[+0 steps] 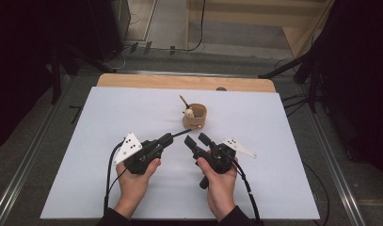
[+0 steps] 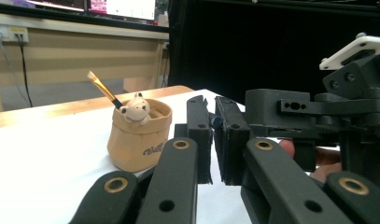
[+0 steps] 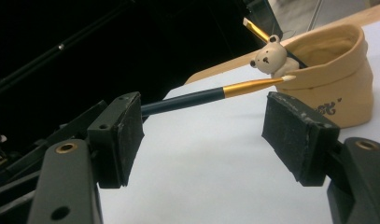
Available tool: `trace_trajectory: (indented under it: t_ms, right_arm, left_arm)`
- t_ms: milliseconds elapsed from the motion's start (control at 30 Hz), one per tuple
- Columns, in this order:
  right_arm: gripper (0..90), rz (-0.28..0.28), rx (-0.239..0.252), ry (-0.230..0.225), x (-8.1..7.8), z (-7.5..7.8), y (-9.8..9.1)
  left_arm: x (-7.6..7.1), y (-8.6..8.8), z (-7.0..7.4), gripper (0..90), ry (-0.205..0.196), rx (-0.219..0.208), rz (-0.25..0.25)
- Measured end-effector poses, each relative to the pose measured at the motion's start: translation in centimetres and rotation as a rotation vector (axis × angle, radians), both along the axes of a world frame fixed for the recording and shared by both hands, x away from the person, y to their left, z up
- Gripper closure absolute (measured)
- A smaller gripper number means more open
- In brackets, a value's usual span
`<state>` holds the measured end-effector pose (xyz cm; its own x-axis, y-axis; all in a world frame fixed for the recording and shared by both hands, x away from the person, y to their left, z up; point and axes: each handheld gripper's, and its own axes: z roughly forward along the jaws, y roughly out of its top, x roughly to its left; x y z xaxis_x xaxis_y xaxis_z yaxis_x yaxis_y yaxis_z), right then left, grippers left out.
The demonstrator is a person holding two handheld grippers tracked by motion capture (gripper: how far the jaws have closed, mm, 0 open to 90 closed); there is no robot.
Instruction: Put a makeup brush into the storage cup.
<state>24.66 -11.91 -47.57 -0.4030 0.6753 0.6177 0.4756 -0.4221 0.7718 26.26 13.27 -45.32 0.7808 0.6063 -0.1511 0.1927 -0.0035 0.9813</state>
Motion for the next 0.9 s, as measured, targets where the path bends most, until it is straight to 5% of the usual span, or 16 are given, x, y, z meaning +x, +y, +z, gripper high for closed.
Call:
trace_trajectory:
  t_ms: [400, 700, 900]
  right_arm:
    - [25.8, -0.019, 0.056, 0.042, 0.3, -0.4, -0.1]
    - [32.7, -0.018, 0.115, 0.040, 0.4, -0.9, -0.4]
    - [38.7, -0.016, 0.190, 0.078, 0.5, -1.1, -0.6]
  left_arm:
    - [-0.3, -0.8, -0.6, 85.9, -0.012, -0.006, -0.017]
    - [-0.4, -1.0, -0.9, 85.8, -0.008, -0.029, -0.034]
    - [-0.5, -1.1, -0.9, 85.8, -0.018, -0.026, -0.036]
